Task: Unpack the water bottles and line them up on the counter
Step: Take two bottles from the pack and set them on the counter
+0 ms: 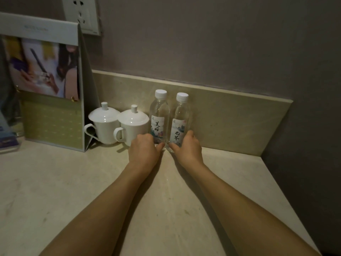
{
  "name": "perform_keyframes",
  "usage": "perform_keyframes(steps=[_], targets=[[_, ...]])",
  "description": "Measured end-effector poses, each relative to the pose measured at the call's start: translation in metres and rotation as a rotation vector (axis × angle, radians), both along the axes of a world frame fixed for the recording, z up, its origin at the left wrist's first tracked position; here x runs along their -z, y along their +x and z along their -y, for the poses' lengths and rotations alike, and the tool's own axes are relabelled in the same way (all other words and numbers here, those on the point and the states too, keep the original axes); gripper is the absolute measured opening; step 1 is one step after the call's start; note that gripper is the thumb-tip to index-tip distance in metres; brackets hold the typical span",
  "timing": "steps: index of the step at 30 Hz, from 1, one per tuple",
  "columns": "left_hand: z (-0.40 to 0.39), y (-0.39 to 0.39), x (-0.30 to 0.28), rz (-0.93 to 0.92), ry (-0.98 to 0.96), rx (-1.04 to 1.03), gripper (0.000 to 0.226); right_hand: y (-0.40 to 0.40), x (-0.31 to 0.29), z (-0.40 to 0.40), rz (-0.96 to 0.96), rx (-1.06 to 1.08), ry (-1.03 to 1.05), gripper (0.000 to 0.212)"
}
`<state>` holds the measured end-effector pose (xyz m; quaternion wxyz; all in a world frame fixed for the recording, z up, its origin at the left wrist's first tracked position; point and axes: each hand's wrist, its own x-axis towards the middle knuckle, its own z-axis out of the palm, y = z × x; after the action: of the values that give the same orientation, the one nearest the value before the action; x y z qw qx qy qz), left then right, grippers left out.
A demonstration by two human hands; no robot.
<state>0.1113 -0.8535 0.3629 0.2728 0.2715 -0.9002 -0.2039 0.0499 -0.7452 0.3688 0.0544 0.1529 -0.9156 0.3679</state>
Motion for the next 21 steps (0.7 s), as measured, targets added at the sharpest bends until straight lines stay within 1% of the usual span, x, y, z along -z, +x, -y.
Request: perform_keyframes(steps=[7, 10, 12, 16, 21], targets=[[-0.004, 0.018, -0.003, -0.018, 0.028, 0.034, 0.034, 0.006, 0.000, 0.001, 0.022, -0.013, -0.013, 0.050], [-0.011, 0.029, -0.007, -0.023, 0.031, 0.055, 0.034, 0.009, -0.006, -0.005, 0.038, -0.048, -0.008, 0.056], [-0.022, 0.032, -0.012, -0.046, 0.029, 0.082, 0.036, 0.014, -0.012, -0.017, 0.003, -0.042, -0.003, 0.057], [-0.068, 0.033, -0.030, -0.081, 0.017, 0.143, 0.036, 0.025, -0.027, -0.060, -0.059, -0.030, -0.051, 0.048], [-0.155, 0.026, -0.051, -0.128, -0.040, 0.214, 0.042, 0.036, -0.048, -0.158, -0.175, 0.028, -0.170, 0.034]])
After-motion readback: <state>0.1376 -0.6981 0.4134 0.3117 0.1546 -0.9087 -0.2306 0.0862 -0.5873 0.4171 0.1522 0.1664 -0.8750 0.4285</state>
